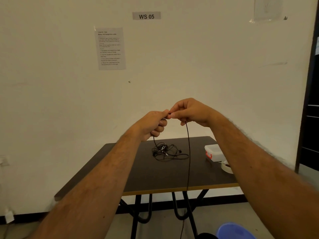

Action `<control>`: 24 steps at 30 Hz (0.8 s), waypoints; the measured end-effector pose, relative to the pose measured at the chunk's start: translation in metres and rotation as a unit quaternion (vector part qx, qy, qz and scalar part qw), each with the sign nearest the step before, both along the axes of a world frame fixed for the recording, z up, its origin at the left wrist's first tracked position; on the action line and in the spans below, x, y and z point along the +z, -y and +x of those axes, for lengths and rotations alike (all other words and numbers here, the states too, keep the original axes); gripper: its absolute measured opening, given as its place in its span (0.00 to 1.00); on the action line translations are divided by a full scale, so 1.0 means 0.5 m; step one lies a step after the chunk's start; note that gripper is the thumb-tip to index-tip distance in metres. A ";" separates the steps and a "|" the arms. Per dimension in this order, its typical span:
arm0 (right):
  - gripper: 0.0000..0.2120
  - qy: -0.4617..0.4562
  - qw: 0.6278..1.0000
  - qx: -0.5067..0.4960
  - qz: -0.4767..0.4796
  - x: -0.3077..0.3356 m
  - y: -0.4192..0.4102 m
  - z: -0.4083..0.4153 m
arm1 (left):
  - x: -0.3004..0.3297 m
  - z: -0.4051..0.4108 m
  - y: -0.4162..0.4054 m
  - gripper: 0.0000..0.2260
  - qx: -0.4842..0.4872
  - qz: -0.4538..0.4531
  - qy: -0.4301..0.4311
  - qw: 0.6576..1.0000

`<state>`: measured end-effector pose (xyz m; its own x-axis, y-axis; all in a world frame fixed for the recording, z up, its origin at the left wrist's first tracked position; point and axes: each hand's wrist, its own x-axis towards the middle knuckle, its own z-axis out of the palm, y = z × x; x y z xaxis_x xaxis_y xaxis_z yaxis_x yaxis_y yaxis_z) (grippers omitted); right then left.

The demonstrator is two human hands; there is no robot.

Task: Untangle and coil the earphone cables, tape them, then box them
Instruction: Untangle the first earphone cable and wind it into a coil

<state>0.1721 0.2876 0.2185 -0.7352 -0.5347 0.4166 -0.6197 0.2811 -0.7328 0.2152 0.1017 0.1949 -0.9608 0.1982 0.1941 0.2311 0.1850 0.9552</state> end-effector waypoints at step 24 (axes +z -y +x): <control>0.02 -0.029 0.984 -0.059 -0.168 -0.045 0.009 -0.014 | -0.151 0.028 -0.049 0.34 -0.160 0.291 0.120 0.936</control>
<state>0.1652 0.2829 0.1959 -0.7539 -0.2713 0.5984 -0.6408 0.1021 -0.7609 0.2290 0.1261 0.1193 -0.8998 0.4116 0.1449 -0.0485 -0.4245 0.9041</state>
